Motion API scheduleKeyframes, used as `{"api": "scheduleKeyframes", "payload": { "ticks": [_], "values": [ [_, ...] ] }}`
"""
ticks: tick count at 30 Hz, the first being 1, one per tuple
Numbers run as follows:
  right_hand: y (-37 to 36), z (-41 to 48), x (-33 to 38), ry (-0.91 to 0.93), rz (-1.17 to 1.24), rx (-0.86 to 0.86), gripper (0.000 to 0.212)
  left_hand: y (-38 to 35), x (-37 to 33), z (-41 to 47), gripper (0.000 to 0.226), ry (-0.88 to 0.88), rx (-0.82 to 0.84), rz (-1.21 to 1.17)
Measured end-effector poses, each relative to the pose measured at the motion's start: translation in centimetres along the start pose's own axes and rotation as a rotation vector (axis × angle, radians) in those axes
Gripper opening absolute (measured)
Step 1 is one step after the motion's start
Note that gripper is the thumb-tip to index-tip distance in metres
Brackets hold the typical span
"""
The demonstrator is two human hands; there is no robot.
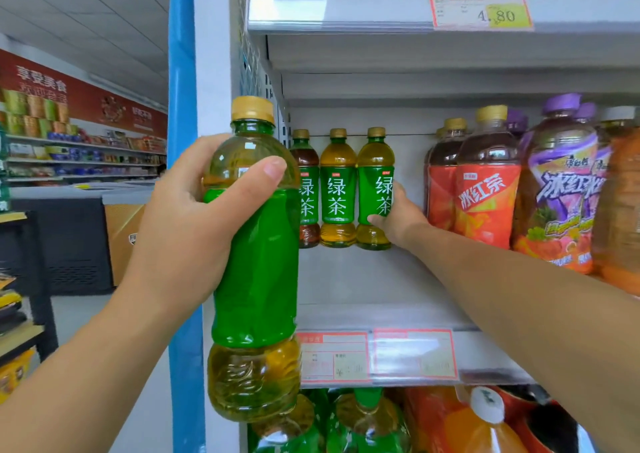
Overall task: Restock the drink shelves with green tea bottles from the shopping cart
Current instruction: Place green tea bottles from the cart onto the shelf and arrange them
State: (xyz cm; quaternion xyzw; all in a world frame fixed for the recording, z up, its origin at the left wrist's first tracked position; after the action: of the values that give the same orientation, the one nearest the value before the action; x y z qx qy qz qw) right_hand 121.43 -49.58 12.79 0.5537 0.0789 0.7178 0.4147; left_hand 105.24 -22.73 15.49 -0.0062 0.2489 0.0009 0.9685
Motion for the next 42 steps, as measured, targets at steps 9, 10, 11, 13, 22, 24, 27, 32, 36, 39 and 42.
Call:
{"api": "scheduleKeyframes", "payload": {
  "ticks": [9,10,11,13,22,24,27,32,36,39,42],
  "values": [
    [-0.8,1.3,-0.4,-0.030,0.047,-0.014,0.077,0.1,0.2,0.1,0.026,-0.009,0.006,-0.013],
    [-0.9,1.5,-0.5,-0.032,0.051,-0.010,0.077,0.0,0.3,0.1,0.024,-0.013,0.011,-0.019],
    [-0.9,1.6,-0.6,-0.040,0.051,-0.007,0.078,0.0,0.3,0.1,0.023,-0.016,0.014,-0.021],
    [-0.8,1.7,-0.7,-0.056,0.060,-0.004,0.079,-0.1,0.2,0.0,0.023,-0.013,0.018,-0.024],
    [-0.6,-0.5,0.5,-0.164,-0.088,0.076,0.098,-0.2,0.1,0.1,0.024,0.038,0.012,0.024],
    [1.5,-3.3,2.6,-0.023,0.012,0.078,0.071,-0.3,0.0,0.0,0.021,0.061,-0.001,0.036],
    [4.4,-9.2,4.2,0.194,0.138,0.122,0.053,-0.6,-0.4,-0.1,0.027,0.098,-0.007,0.081],
    [5.8,-17.3,3.9,0.330,0.255,0.268,0.041,-1.2,-0.8,-0.7,0.041,0.196,-0.006,0.171],
    [5.7,-21.5,5.8,0.339,0.430,0.443,0.049,-3.1,-1.9,-0.4,0.055,0.200,-0.031,0.311],
    [5.1,-21.8,6.6,0.350,0.474,0.312,0.050,-5.7,-3.9,0.1,0.071,0.125,-0.013,0.478],
    [6.6,-20.4,7.0,0.378,0.497,0.141,0.064,-7.5,-6.0,1.1,0.073,0.053,0.190,0.533]
  ]
}}
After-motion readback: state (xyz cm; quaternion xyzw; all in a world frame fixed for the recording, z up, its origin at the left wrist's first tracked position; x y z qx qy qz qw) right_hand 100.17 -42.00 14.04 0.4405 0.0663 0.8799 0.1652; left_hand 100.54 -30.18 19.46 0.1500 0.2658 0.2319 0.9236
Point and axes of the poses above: each hand's wrist, its own z-axis towards the middle knuckle, its own y-axis out of the back of the hand, x = y × z, the point moved 5 cm from there along z, towards the middle knuckle, and after that the axes turned 6 degrees about -y, right-handed, at the moved point
